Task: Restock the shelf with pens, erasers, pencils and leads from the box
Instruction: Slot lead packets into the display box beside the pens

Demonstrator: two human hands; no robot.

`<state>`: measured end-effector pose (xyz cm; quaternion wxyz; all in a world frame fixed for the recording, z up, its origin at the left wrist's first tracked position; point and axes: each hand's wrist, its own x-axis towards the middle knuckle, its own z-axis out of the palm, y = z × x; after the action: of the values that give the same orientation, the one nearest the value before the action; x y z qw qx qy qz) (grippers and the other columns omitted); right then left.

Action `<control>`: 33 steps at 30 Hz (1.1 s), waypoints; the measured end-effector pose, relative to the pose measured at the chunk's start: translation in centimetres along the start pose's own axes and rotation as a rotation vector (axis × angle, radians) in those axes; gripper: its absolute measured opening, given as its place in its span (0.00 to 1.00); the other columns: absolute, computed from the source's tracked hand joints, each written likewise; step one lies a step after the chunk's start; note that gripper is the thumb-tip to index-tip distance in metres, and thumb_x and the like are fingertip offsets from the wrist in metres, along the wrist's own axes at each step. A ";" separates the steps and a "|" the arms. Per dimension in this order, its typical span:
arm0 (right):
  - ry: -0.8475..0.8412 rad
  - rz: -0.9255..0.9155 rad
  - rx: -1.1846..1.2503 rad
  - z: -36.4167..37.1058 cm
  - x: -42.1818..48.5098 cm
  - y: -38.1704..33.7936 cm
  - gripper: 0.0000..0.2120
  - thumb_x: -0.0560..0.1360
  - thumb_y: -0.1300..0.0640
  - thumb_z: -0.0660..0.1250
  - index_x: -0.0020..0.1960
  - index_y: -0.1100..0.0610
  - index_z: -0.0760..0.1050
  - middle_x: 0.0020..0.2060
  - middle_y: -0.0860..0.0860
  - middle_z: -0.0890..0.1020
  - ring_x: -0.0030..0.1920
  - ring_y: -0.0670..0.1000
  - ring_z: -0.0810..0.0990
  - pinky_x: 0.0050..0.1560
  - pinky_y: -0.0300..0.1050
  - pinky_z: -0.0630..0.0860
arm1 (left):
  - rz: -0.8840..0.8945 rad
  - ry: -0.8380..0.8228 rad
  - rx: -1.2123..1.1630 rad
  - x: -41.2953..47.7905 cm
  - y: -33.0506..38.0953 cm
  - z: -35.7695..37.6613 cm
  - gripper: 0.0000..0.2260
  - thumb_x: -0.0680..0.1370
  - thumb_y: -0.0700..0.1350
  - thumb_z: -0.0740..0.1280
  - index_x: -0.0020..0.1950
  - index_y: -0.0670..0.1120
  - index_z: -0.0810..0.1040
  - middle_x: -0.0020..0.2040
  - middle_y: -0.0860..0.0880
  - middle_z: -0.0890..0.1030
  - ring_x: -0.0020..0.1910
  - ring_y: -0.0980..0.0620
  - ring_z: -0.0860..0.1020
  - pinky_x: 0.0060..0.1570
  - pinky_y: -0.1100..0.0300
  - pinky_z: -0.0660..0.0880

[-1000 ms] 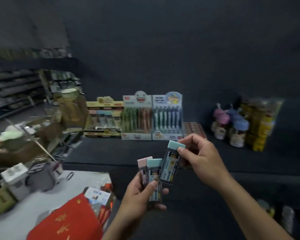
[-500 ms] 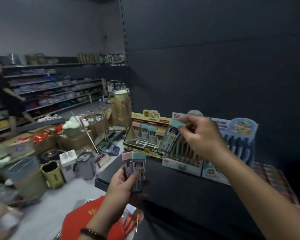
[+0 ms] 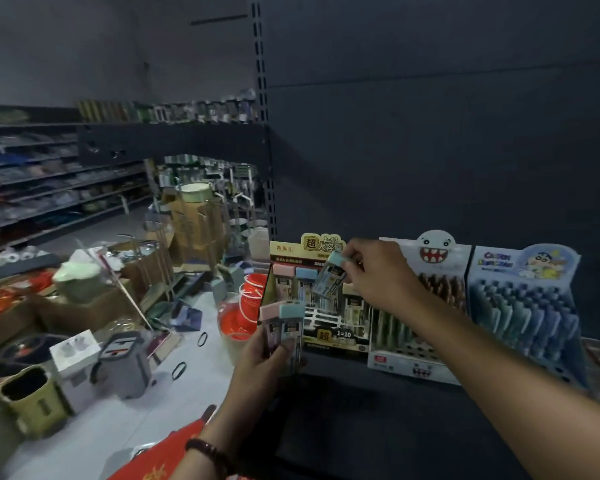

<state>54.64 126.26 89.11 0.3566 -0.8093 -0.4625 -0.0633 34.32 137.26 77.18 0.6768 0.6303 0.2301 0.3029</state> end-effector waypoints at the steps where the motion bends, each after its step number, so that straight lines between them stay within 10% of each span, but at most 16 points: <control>1: -0.008 0.020 -0.026 0.5 0.3 -0.1 0.05 0.84 0.58 0.68 0.57 0.51 0.80 0.48 0.47 0.85 0.43 0.44 0.86 0.46 0.44 0.84 | 0.010 -0.020 0.015 0.8 0.0 -0.5 0.13 0.86 0.40 0.65 0.70 0.49 0.78 0.58 0.46 0.87 0.56 0.41 0.87 0.54 0.37 0.84; 20: -0.063 0.058 -0.231 3.0 2.8 -0.3 0.09 0.81 0.57 0.72 0.61 0.56 0.84 0.56 0.52 0.86 0.53 0.49 0.84 0.61 0.47 0.81 | 0.007 -0.064 -0.100 3.1 -0.8 -1.6 0.15 0.85 0.39 0.66 0.70 0.53 0.78 0.61 0.49 0.86 0.58 0.44 0.86 0.48 0.43 0.86; 33: -0.084 0.013 -0.416 4.8 3.0 0.2 0.01 0.78 0.57 0.76 0.47 0.53 0.87 0.43 0.47 0.87 0.39 0.44 0.85 0.47 0.47 0.87 | -0.004 -0.070 -0.100 3.1 -0.9 -1.7 0.15 0.85 0.40 0.67 0.70 0.53 0.78 0.61 0.49 0.86 0.58 0.44 0.86 0.49 0.40 0.85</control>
<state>55.37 131.37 86.75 0.1628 -0.8704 -0.4485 -0.1213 35.48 140.64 76.34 0.7158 0.6052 0.1923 0.2904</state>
